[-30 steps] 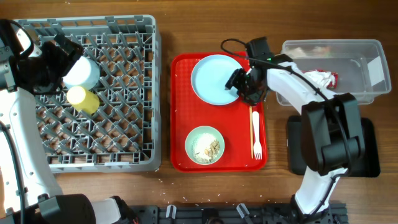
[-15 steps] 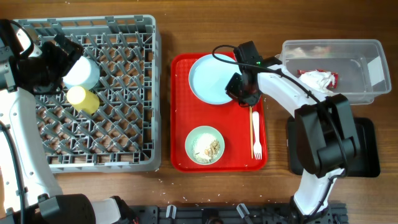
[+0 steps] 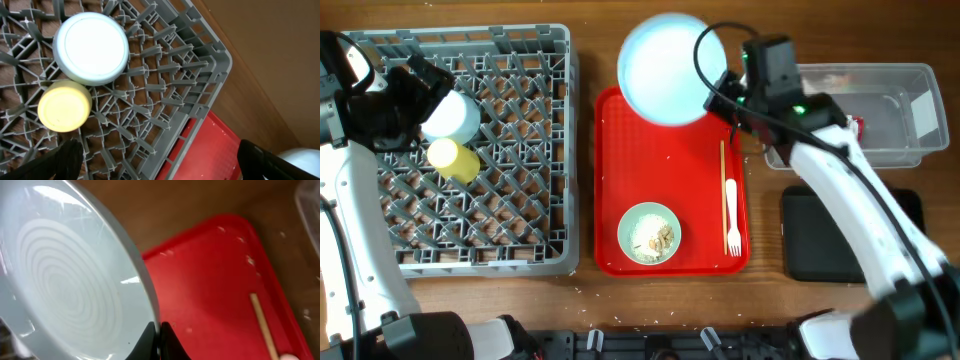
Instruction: Sort waste into correct bins and load items into the dishwasher rack
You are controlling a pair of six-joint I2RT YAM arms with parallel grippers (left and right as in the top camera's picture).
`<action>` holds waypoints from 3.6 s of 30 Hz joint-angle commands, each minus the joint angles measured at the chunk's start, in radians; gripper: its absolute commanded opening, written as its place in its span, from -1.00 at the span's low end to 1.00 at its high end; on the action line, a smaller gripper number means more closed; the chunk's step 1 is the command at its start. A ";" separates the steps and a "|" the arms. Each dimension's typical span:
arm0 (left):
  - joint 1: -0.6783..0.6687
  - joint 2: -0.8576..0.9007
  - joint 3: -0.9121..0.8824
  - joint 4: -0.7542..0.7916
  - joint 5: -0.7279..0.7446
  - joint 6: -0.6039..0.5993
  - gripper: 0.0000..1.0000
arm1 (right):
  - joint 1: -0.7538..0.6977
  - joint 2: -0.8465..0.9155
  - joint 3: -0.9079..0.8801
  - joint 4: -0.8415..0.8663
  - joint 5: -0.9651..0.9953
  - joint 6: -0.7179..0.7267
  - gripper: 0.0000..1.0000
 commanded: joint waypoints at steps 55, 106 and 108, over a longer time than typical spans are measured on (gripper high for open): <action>-0.649 0.057 0.000 0.078 0.244 0.222 0.99 | -0.113 -0.031 0.003 -0.154 -0.040 -0.076 0.99; -1.142 0.433 0.036 0.381 -0.270 0.327 -0.92 | -0.609 -0.033 0.003 -0.220 -0.171 -0.069 1.00; -1.102 0.335 0.036 0.373 -0.133 0.326 -0.92 | -0.609 -0.033 0.003 -0.220 -0.171 -0.069 0.99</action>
